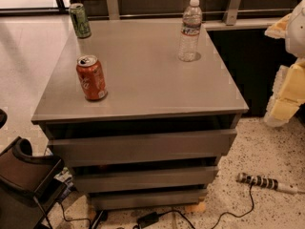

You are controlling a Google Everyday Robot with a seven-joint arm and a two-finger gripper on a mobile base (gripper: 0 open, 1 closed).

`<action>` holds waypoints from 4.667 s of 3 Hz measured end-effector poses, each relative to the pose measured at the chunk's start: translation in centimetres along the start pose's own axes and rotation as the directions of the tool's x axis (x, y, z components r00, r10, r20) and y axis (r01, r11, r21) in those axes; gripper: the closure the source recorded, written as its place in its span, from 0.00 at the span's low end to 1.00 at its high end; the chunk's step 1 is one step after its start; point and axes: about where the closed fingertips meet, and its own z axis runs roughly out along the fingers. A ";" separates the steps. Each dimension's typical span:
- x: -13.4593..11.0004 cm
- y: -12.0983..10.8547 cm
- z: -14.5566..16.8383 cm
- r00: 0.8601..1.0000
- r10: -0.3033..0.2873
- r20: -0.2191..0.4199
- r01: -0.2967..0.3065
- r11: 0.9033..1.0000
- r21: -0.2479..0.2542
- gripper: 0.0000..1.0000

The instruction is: Move coke can near green can

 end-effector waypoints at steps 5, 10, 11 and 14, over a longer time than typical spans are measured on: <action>-7.4 2.7 4.0 0.885 -0.003 0.465 -0.009 1.000 0.023 0.00; -18.8 0.3 9.9 0.564 0.154 0.812 -0.201 0.978 -0.046 0.00; -23.4 -1.2 13.8 0.500 0.174 0.848 -0.199 0.977 -0.083 0.00; -32.1 -1.5 18.5 0.369 0.207 0.906 -0.121 0.977 -0.174 0.00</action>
Offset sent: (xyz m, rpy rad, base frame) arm 0.0031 0.0155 -0.0051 0.2372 -0.0679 0.0378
